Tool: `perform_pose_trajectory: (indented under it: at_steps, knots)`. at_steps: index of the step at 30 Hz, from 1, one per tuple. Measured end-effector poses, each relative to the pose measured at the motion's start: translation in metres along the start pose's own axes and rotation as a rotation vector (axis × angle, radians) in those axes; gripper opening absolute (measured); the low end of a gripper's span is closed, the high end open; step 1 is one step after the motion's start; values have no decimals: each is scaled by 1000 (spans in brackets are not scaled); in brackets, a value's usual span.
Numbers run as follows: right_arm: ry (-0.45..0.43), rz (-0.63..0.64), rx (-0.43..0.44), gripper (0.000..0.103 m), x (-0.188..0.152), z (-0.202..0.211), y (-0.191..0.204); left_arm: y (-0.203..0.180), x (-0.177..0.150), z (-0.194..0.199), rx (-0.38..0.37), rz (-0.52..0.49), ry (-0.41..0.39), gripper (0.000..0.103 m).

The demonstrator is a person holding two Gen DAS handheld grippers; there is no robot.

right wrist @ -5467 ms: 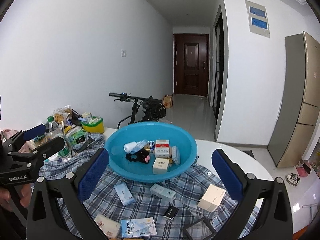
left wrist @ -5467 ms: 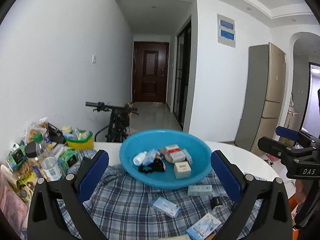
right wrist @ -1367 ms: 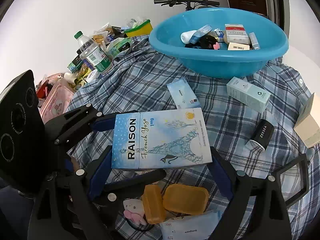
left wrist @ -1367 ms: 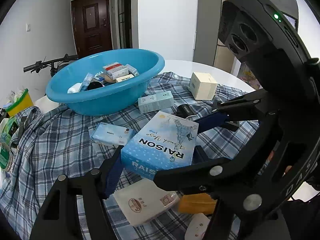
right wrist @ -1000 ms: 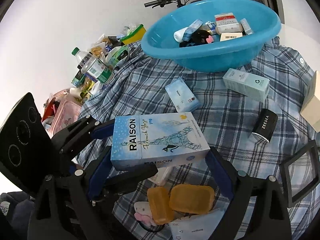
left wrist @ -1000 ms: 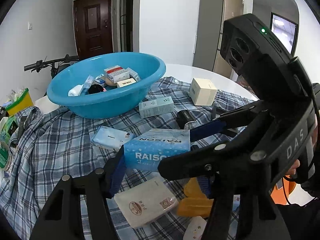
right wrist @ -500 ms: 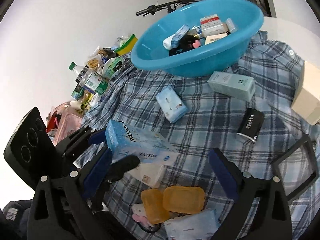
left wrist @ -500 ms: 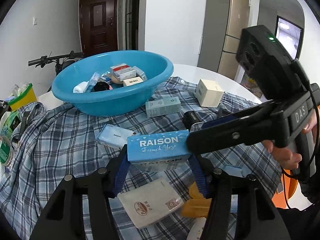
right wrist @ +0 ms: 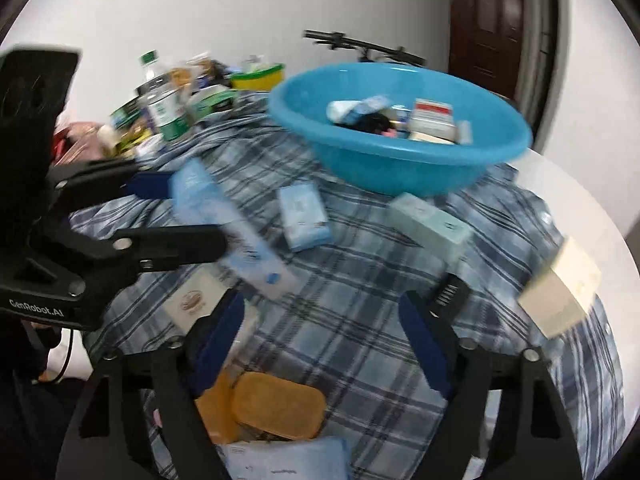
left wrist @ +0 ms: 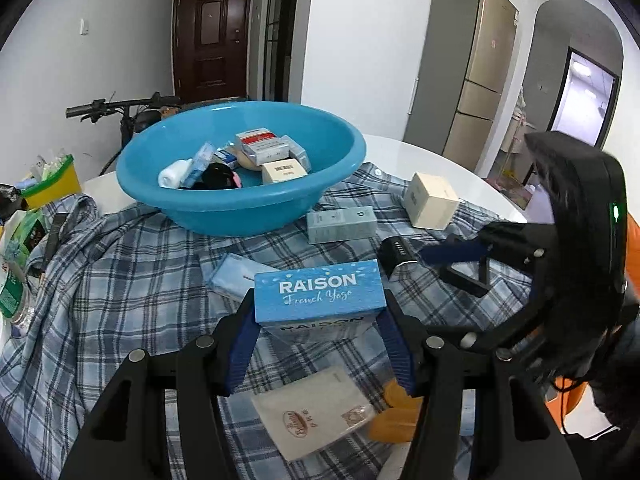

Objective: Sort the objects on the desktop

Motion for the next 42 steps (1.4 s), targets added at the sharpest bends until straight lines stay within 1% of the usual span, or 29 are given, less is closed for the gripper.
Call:
perform_pose_trajectory:
  at_steps: [2,4,5,7,8,9,10,12,13,16,18,19,20,22,26,32,42]
  knots:
    - [-5,24,7,71,1,-3,5,-4,2,0,-7,-7,-1,60]
    - [-4,43,12,63,2,-8,9,-7,4,1,-23,-9,-2,60]
    - [-5,51,16,60,2,-9,12,-9,5,0,-34,-9,-1,60]
    - [-8,65,24,50,2,-11,17,-13,7,0,-60,-9,1,60]
    - [-11,71,30,48,2,-12,19,-15,7,0,-69,-9,2,60]
    - [-16,73,37,43,2,-13,20,-16,7,0,-77,-10,3,60]
    - [-20,74,47,38,3,-13,22,-18,7,-1,-77,-13,4,60]
    - [-23,77,58,36,3,-13,25,-18,8,-2,-70,-18,2,60]
    - [-23,78,58,32,3,-14,25,-18,8,-2,-69,-15,2,60]
    - [-35,77,37,21,3,-14,26,-14,9,-3,-66,-1,-2,60]
    - [-49,67,14,21,7,-13,24,-12,11,-3,-51,8,-9,60]
    - [-54,55,16,21,9,-12,23,-10,12,-3,-48,13,-12,63]
    - [-61,43,19,21,12,-10,21,-9,13,-3,-42,17,-16,70]
    - [-76,28,16,21,17,-7,19,-6,16,-1,-23,27,-37,76]
    - [-89,5,-2,21,27,-4,13,0,25,1,-13,41,-56,76]
    - [-124,-15,-35,21,48,3,2,6,41,1,21,32,-79,77]
    - [-161,-29,-91,21,88,7,-21,27,84,7,72,40,-140,77]
Point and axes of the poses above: each gripper's, at about its wrist camera, not at the fingertips, and z roughly against the way its jaws point, y to its left, x to its top, the point moved 4 cm from there along -z, roughly the way its jaws point, and after that the axes turned 3 degrees about -z, right-handed, at the moved point
